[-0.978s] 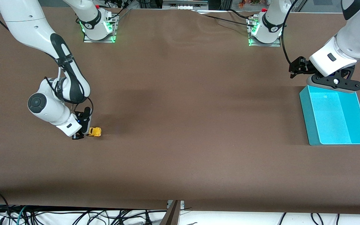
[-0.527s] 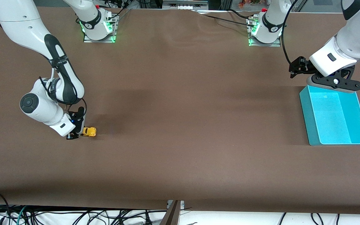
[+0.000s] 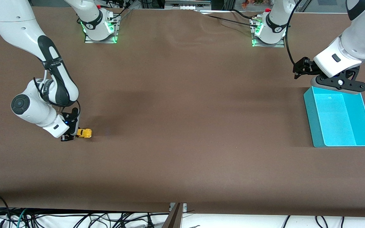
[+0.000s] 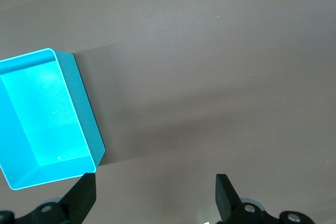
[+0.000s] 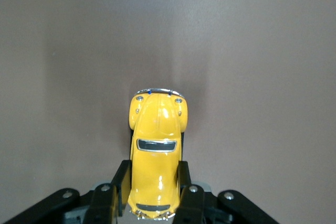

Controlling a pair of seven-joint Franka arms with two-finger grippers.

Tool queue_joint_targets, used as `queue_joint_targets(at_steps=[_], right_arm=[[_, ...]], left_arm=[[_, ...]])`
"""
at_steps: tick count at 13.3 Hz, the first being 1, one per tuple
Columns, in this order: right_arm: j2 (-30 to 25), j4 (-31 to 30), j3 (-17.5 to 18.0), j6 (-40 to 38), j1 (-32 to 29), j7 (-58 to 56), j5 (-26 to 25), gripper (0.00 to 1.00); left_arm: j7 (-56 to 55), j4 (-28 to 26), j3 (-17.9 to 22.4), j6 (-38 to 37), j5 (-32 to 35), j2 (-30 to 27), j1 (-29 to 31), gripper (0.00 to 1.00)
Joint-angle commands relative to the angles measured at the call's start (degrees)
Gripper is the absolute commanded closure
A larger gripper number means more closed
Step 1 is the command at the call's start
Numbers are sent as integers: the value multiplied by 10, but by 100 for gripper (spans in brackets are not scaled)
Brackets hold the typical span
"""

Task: Wind and store yellow beetle car
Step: 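Release the car with the right gripper and lift away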

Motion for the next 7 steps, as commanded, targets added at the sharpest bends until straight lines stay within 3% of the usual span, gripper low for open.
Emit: queue_joint_targets(at_steps=[1,2,3,7], right_arm=[[14,-9,6,12,-13,-27,8,63],[14,-8,8,11,-13,-26,8,52],[14,-5,12,11,-11,-21,10,1],[3,38,33,-28,-10,-20,21,0]], left_arm=[[0,5,-2,-10,6,-2,2,0],[0,5,-2,-10,6,-2,2,0],[0,5,-2,-10,6,-2,2,0],[0,5,-2,-10,6,-2,2,0]])
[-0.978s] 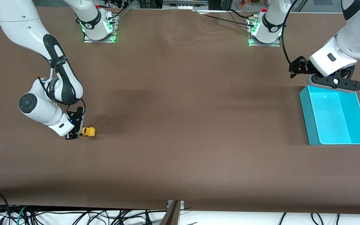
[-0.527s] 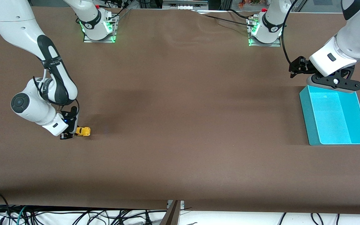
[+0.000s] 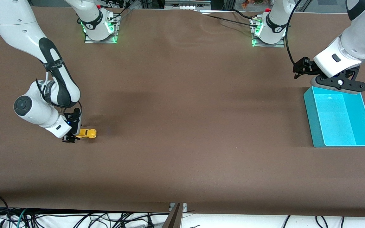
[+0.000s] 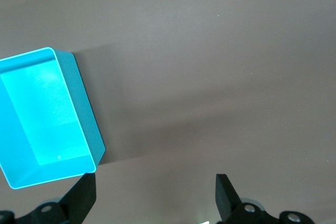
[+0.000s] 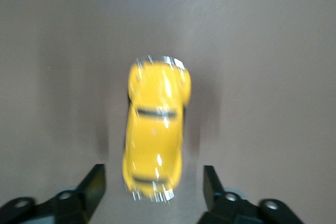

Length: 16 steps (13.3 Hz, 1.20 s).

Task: Wind and store yellow beetle car
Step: 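Release the car with the right gripper and lift away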

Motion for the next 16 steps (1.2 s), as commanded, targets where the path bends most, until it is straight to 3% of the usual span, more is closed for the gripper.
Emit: queue_joint_targets(at_steps=[1,6,10,13,16], right_arm=[[-7,41,13,-46,-7,-13,13,0],[-11,104,41,-104,-1,72,13,0],[-14,192,41,-219,13,214,3,0],[-57,222,41,-251,32,292,-11,0],[-100,222,42,-306,33,463,-7,0]], left_arm=[[0,5,-2,-8,6,-1,2,0],[1,5,-2,-9,6,-2,2,0],[3,6,0,-31,6,-2,3,0],[4,5,-3,-49,4,0,1,0],[4,6,-3,-54,-15,18,-2,0]])
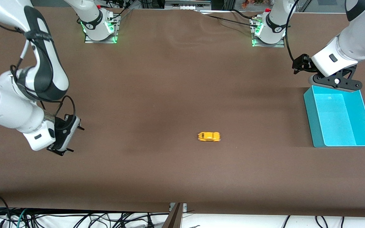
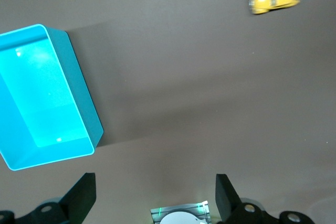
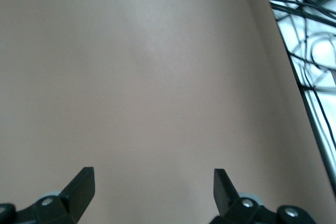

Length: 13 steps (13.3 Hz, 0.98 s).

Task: Wind and store yellow beetle car
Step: 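Reach the left gripper to the rolled car while the right gripper retracts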

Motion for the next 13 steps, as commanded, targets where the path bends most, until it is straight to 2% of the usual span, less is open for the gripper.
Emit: queue_joint_targets(at_steps=[1,4,6,10,13], right_arm=[[-44,-6,2,-54,4,146,-7,0],[-63,45,0,-139,24,254,-19,0],[-63,88,2,-192,35,337,-51,0],[-64,93,0,-230,55,463,-71,0],[-81,93,-6,-240,48,475,-65,0]], left_arm=[[5,8,0,-7,-23,21,0,0],[6,11,-4,-5,-23,45,-14,0],[5,12,-4,0,-27,53,-31,0],[5,12,-4,19,-32,96,-36,0],[56,12,-4,56,-31,129,-42,0]])
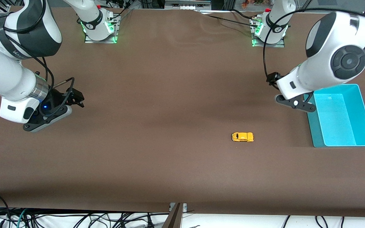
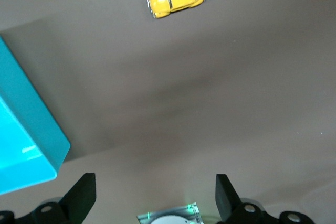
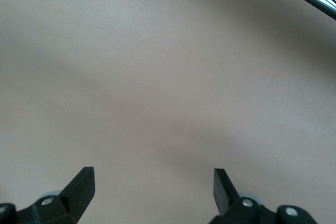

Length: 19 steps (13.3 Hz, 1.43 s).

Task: Wind and store yellow beetle car
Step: 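Reach the left gripper to the rolled car while the right gripper retracts, then close the left gripper on the yellow car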

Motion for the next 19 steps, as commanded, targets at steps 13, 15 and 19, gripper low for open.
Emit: queue_joint_targets(at_steps=[13,15,19], right_arm=[[-100,-45,-35,-57,-36,140,-8,0],[-107,-62,-36,-50,-37,135,-6,0],[-94,-55,-36,-50,-38,133,-5,0]], left_arm=[[641,12,12,402,17,248,-48,0],[645,12,12,415,17,268,-46,0],[646,12,12,434,22,284,-48,0]])
